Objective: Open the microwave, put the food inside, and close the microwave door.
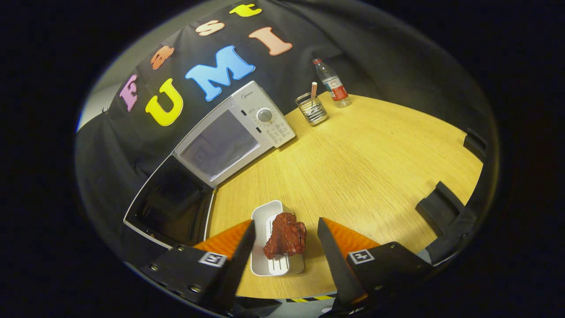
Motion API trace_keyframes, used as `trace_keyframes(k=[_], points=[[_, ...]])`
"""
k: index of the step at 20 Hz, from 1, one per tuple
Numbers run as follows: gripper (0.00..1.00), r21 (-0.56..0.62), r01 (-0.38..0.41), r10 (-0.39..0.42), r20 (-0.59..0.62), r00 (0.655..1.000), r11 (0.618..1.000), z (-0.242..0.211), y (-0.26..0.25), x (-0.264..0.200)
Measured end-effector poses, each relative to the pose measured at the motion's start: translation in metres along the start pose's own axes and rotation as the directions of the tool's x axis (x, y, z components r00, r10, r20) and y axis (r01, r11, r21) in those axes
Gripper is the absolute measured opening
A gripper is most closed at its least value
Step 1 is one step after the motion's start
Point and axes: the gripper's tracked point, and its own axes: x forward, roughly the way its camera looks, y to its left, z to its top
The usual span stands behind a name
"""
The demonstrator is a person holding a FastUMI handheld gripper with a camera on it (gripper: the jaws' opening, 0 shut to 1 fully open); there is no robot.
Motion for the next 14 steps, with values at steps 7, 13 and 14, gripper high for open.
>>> trace_keyframes(k=[7,13,14], points=[[0.37,0.110,-0.034,0.041,-0.064,0.997,0.993,-0.013,-0.001,0.006],[0.14,0.130,-0.076,0.090,-0.101,0.991,0.989,-0.013,0.010,0.001],[0.14,0.134,-0.084,0.099,-0.109,0.989,0.987,-0.017,0.014,0.001]])
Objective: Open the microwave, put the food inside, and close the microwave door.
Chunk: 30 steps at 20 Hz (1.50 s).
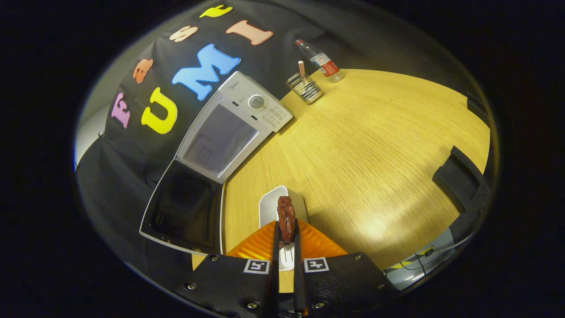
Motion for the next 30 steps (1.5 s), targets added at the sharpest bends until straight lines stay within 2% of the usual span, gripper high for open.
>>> trace_keyframes(k=[2,3,6,11,20,26,30], points=[[0.13,-0.031,-0.010,0.011,0.022,1.000,0.999,0.000,0.003,-0.004],[0.05,-0.057,-0.010,0.012,0.024,1.000,0.998,0.002,0.003,-0.004],[0.05,-0.092,0.010,-0.008,0.017,1.000,0.996,0.004,0.006,-0.005],[0.05,-0.095,0.024,-0.018,0.061,0.998,0.995,0.031,0.020,-0.012],[0.05,-0.106,-0.066,0.080,0.133,0.988,0.992,0.079,0.087,0.009],[0.05,-0.168,-0.134,0.161,0.159,0.974,0.977,0.103,0.141,0.045],[0.05,-0.163,-0.186,0.213,0.169,0.962,0.969,0.112,0.176,0.076]])
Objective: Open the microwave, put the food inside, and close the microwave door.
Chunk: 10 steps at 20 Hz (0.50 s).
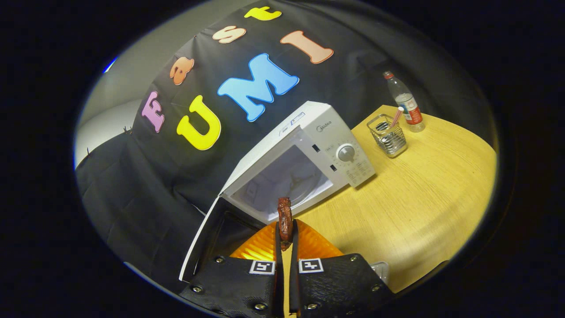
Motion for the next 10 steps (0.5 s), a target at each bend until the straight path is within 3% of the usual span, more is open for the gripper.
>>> trace_keyframes(k=[10], points=[[0.05,-0.041,-0.044,0.045,0.037,0.998,0.998,-0.012,0.022,0.092]])
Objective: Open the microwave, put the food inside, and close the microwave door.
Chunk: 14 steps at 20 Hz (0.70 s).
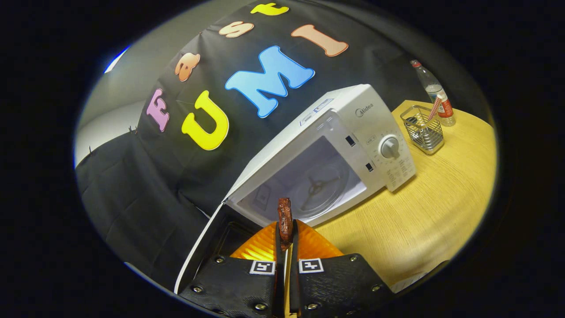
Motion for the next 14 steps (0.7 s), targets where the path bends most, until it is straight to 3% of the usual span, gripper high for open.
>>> trace_keyframes(k=[14], points=[[0.05,0.001,0.021,-0.021,0.103,0.994,1.000,0.001,-0.020,0.117]])
